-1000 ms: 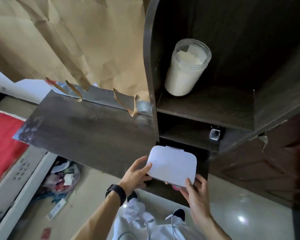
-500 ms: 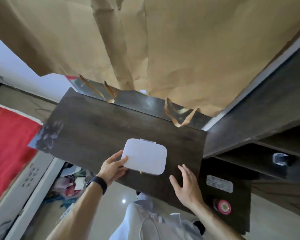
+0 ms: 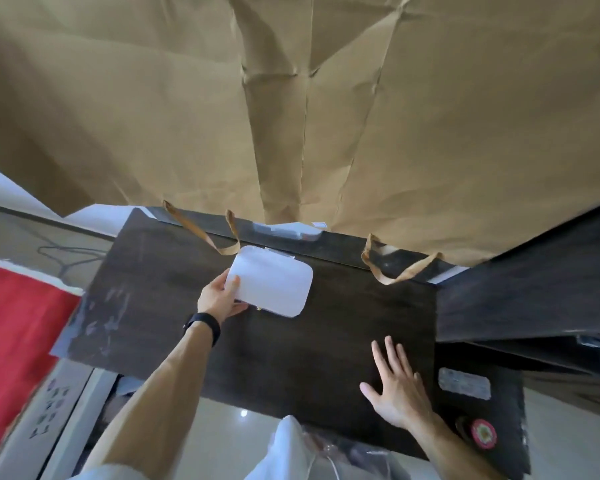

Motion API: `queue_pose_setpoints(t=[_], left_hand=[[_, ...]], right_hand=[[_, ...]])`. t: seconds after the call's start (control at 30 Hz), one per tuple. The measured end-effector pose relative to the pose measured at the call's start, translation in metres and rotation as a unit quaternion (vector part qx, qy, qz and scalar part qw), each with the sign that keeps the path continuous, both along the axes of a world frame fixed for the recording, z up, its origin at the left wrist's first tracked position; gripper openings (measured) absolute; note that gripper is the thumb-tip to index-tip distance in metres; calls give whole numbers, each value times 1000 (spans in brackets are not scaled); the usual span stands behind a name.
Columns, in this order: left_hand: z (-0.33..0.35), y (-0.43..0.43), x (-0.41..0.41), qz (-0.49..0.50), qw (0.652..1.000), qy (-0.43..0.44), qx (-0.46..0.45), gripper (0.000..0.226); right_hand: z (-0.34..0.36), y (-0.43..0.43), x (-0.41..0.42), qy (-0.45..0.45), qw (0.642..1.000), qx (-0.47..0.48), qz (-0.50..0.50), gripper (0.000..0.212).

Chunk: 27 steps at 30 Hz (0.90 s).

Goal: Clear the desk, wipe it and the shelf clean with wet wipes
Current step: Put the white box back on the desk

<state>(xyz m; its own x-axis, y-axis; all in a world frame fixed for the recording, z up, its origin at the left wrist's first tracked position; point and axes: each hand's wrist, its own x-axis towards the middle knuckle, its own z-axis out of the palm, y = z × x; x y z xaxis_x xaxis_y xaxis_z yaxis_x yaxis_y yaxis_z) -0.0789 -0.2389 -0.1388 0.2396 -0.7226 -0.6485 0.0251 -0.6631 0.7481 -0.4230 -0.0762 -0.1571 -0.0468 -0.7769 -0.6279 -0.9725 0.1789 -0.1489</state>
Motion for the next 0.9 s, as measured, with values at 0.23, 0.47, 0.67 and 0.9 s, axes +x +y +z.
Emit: queue_pose_setpoints(t=[0.23, 0.47, 0.67, 0.9], left_hand=[[-27, -9, 0, 20, 1000, -4, 2, 35], [-36, 21, -15, 118, 993, -17, 14, 50], [-17, 102, -106, -31, 992, -121, 6, 31], [13, 165, -273, -411, 861, -254, -157, 28]], right_hand=[[6, -3, -3, -23, 999, 24, -12, 89], [19, -2, -21, -82, 996, 34, -14, 75], [38, 38, -71, -216, 966, -49, -133, 60], [65, 92, -180, -203, 920, -217, -256, 42]])
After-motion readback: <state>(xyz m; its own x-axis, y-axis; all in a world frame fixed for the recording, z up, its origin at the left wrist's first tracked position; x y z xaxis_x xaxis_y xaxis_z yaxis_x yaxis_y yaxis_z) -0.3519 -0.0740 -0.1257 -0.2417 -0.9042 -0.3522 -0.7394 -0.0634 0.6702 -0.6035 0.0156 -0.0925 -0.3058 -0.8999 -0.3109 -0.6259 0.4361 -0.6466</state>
